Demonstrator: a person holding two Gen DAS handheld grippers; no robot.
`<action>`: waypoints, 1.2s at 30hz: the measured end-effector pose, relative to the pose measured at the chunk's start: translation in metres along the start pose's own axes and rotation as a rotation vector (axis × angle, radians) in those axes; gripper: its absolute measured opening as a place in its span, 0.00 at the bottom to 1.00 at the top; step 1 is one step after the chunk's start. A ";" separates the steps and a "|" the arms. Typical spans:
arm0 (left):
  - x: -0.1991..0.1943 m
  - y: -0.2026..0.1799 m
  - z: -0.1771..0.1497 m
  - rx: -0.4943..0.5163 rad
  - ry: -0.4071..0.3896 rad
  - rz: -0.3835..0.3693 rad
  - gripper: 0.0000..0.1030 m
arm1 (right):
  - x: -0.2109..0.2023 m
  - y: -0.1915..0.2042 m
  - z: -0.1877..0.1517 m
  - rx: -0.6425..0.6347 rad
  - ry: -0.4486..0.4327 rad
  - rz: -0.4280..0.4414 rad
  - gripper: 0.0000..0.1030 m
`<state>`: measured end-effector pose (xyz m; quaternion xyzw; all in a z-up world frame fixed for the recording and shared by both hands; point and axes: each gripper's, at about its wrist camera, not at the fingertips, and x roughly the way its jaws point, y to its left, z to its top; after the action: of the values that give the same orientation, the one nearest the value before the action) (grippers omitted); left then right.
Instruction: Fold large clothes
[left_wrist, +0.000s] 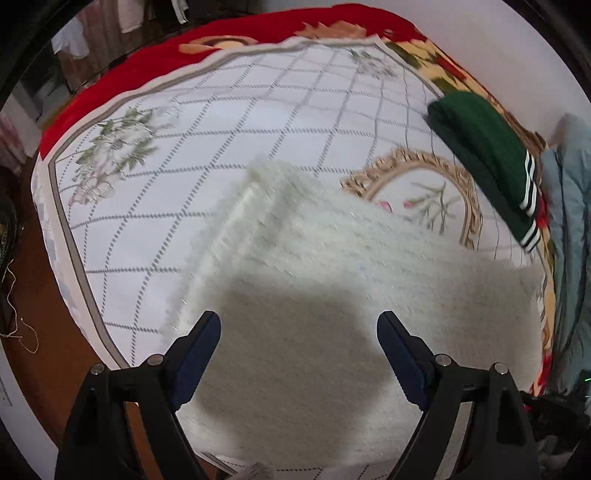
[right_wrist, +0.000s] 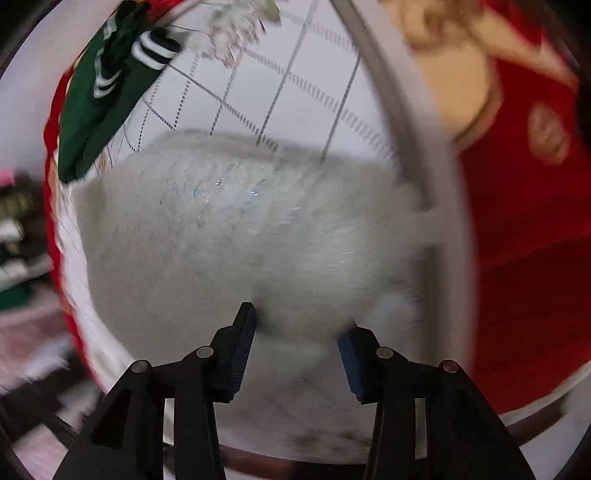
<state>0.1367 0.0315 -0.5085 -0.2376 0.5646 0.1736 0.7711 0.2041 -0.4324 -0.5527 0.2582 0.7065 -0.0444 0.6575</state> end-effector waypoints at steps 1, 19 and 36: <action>0.002 -0.005 -0.004 0.010 0.003 -0.005 0.84 | -0.014 0.005 -0.001 -0.045 -0.034 -0.033 0.46; 0.049 -0.011 -0.029 -0.023 0.054 0.061 0.84 | 0.108 0.248 0.033 -0.634 0.087 -0.217 0.44; 0.035 0.087 0.030 -0.151 0.009 0.034 0.83 | 0.059 0.200 0.022 -0.554 0.213 -0.100 0.50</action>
<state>0.1240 0.1198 -0.5492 -0.2864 0.5574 0.2276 0.7453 0.3083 -0.2503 -0.5567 0.0374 0.7686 0.1450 0.6219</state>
